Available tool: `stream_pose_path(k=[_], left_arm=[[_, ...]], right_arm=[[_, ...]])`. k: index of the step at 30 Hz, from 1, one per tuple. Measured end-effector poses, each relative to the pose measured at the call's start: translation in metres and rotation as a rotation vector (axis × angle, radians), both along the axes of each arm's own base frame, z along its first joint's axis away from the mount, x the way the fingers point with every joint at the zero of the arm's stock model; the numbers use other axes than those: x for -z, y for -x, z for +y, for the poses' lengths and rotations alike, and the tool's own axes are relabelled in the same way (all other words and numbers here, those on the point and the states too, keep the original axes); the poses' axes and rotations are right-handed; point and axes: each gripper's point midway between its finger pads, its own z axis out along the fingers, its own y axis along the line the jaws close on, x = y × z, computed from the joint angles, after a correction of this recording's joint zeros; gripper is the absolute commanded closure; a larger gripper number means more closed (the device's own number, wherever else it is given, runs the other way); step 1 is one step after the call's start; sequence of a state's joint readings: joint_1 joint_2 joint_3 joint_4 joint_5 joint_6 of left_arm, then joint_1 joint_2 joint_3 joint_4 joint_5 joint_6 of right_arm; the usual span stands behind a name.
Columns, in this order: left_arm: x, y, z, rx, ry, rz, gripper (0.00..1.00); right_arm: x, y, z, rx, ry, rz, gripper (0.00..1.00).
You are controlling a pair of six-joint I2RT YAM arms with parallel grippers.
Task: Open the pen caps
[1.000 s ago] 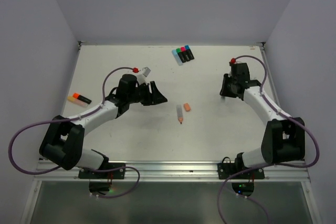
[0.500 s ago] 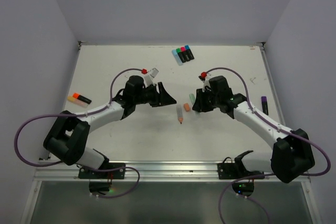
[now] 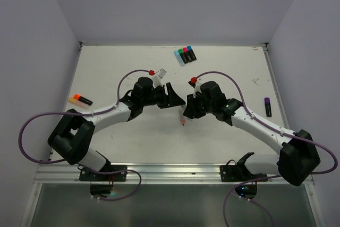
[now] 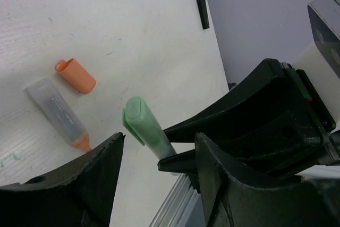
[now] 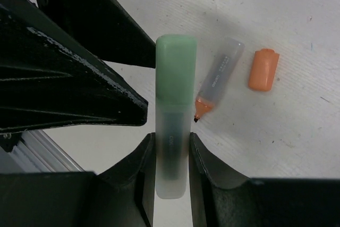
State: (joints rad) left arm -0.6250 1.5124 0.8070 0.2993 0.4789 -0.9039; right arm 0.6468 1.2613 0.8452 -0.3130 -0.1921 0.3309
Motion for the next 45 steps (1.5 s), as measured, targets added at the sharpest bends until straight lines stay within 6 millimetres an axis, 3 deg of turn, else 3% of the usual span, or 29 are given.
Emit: stream_pose_path(k=[19, 22, 24, 25, 26, 29, 31, 32, 35, 38, 40, 43, 45], left_arm=[[0.017, -0.005, -0.003, -0.024, -0.034, 0.023, 0.47], [0.015, -0.006, -0.004, -0.027, -0.034, 0.019, 0.54], [0.014, -0.007, -0.004, -0.03, -0.033, 0.016, 0.68], [0.013, -0.008, -0.004, -0.031, -0.033, 0.013, 0.76], [0.013, -0.009, -0.004, -0.035, -0.032, 0.014, 1.0], [0.004, -0.01, -0.009, -0.031, -0.007, 0.006, 1.0], [0.003, -0.01, -0.009, -0.031, -0.004, 0.004, 1.0], [0.003, -0.01, -0.009, -0.03, -0.004, 0.005, 1.0], [0.003, -0.01, -0.009, -0.031, -0.004, 0.004, 1.0], [0.002, -0.008, -0.008, -0.031, -0.002, 0.0, 1.0], [0.002, -0.007, -0.006, -0.032, -0.002, -0.001, 1.0], [0.001, -0.007, -0.005, -0.036, -0.003, -0.003, 1.0], [0.002, -0.009, -0.004, -0.044, -0.004, -0.004, 1.0]], right_arm=[[-0.007, 0.006, 0.016, -0.022, -0.018, -0.01, 1.0], [-0.007, 0.007, 0.017, -0.024, -0.018, -0.011, 1.0], [-0.007, 0.007, 0.017, -0.024, -0.017, -0.011, 1.0], [-0.007, 0.007, 0.017, -0.025, -0.017, -0.011, 1.0], [-0.007, 0.007, 0.017, -0.023, -0.016, -0.011, 1.0], [-0.007, 0.006, 0.016, -0.011, -0.01, -0.015, 1.0], [-0.008, 0.005, 0.016, -0.007, -0.012, -0.019, 0.88], [-0.008, 0.005, 0.016, -0.005, -0.013, -0.019, 0.73], [-0.008, 0.005, 0.017, 0.001, -0.015, -0.018, 0.64], [-0.01, 0.003, 0.019, 0.003, -0.025, -0.023, 0.63], [-0.011, 0.002, 0.021, 0.005, -0.034, -0.028, 0.64], [-0.012, 0.0, 0.023, 0.006, -0.046, -0.031, 0.74], [-0.011, -0.002, 0.025, 0.008, -0.049, -0.03, 0.99]])
